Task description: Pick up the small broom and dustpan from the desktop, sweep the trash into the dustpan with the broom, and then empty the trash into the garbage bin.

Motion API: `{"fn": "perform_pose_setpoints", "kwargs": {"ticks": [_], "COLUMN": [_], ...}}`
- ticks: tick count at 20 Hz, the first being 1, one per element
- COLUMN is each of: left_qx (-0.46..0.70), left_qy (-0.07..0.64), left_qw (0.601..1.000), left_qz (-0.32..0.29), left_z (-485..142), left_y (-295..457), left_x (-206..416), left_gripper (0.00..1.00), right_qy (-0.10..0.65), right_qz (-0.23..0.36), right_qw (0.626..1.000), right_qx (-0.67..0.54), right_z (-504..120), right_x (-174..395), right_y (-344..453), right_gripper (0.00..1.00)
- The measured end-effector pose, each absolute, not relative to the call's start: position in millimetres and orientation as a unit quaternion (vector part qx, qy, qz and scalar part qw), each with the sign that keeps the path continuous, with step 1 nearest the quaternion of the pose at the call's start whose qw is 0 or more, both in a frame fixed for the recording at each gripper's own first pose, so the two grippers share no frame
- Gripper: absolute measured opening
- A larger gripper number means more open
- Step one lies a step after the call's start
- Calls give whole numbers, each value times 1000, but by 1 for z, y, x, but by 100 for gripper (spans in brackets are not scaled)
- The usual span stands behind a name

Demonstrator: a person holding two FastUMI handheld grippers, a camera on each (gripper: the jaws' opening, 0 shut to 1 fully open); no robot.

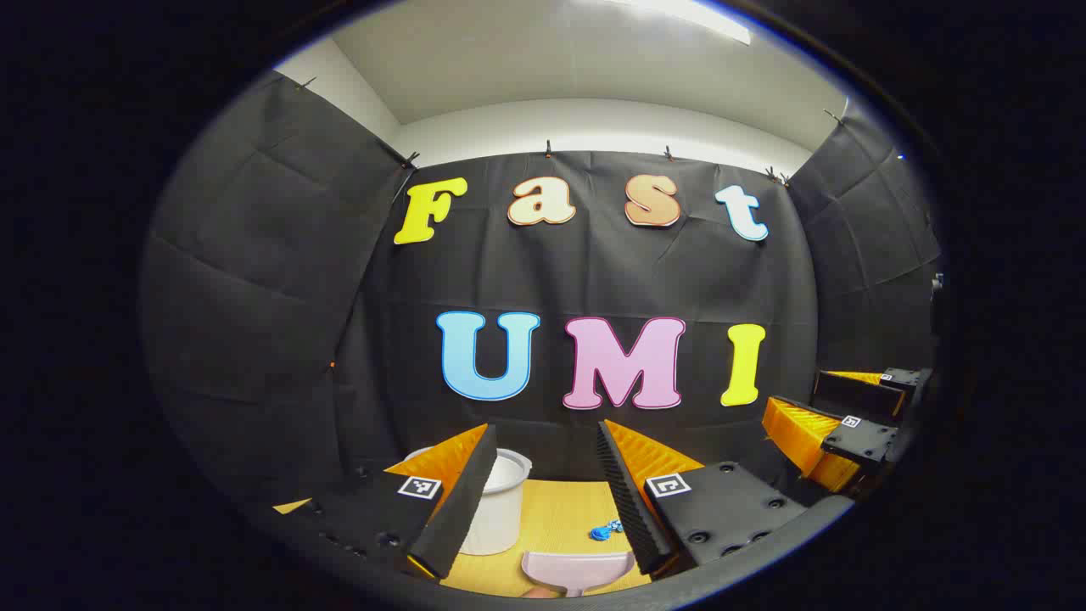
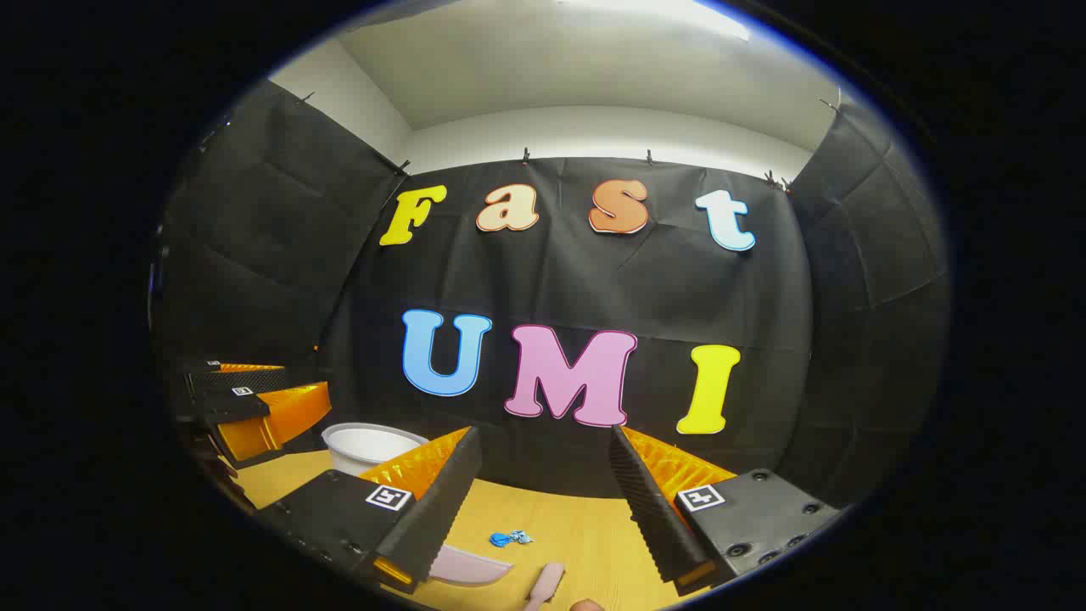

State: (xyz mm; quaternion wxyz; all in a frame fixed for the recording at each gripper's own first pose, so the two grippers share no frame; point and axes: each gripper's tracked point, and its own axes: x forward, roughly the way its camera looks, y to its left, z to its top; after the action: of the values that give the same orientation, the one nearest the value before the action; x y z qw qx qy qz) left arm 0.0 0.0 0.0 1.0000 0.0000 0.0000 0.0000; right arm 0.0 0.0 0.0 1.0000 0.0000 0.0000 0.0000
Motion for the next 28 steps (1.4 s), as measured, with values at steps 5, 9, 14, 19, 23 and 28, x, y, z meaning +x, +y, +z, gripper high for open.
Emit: {"fn": "perform_pose_setpoints", "kwargs": {"ticks": [5, 9, 14, 19, 23, 28], "left_qx": [0, -6, -13, -21, -18, -16], "left_qy": [3, 5, 13, 26, 30, 35], "left_qw": [1000, 1000, 1000, 998, 997, 996], "left_qz": [-4, -10, -16, -45, -63, -83], "left_z": [-3, -8, -18, -28, -30, -37], "left_y": [0, -1, -2, -18, -28, -39], "left_x": [4, 10, 17, 27, 31, 37], "left_gripper": [70, 70, 70, 70, 70, 71], "right_qy": [2, -2, 1, -4, 1, 3], "right_qz": [-4, -11, -22, -40, -54, -57], "right_qw": [1000, 1000, 1000, 999, 998, 998], "right_qx": [-2, -6, -12, 0, -19, -14], "right_z": [-1, -2, -4, 0, -4, -6], "right_x": [3, 8, 14, 12, 12, 11], "right_y": [-1, -2, -6, -19, -25, -27], "right_gripper": [96, 97, 97, 97, 97, 97]}}
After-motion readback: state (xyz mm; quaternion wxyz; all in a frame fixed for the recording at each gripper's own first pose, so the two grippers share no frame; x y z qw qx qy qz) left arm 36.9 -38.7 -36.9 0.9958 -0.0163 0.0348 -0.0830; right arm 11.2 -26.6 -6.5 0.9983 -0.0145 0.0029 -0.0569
